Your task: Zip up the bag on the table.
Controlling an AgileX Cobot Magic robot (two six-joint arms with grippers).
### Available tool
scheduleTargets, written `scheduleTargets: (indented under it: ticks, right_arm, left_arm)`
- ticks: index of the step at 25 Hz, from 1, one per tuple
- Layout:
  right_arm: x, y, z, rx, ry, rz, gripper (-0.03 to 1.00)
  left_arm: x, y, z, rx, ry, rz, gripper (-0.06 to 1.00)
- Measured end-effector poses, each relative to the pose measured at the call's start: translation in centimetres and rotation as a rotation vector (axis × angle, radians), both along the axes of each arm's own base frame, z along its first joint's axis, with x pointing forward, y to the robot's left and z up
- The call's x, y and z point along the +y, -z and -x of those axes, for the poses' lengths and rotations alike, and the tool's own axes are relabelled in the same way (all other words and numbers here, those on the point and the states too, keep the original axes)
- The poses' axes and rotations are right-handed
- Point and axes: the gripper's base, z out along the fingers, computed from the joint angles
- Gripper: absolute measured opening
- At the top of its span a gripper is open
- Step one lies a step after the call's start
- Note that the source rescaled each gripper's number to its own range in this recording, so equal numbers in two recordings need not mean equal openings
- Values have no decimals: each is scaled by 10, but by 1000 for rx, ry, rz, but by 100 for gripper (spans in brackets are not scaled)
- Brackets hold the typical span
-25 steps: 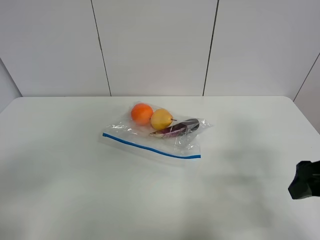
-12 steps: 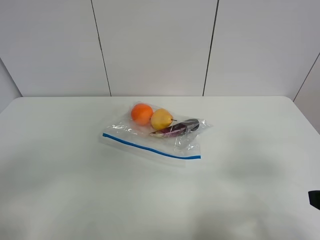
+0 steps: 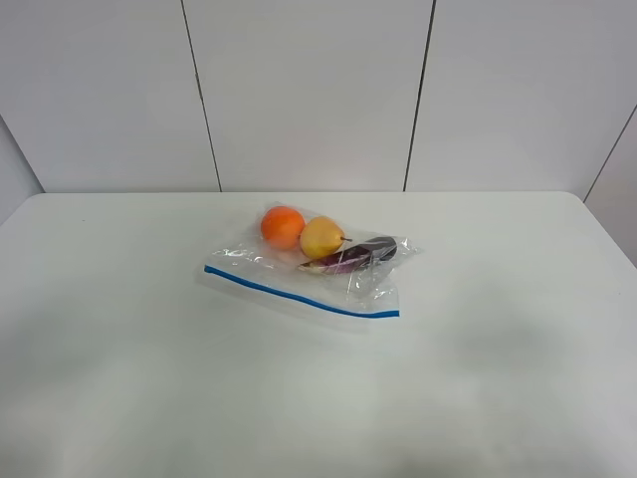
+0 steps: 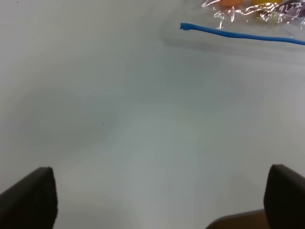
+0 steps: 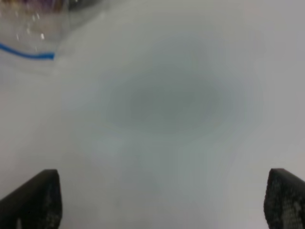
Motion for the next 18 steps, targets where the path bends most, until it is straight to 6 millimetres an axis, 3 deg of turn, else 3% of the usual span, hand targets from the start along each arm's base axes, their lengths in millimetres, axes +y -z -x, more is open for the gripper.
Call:
scheduleTargets:
  ticks: [5, 18]
  right_arm:
    - [-1, -2, 27, -174, 2, -1, 94]
    - [-1, -1, 28, -180, 6, -6, 94]
  left_arm:
    - [0, 0, 0, 0, 0, 0, 100]
    - [0, 0, 0, 1, 0, 0, 100]
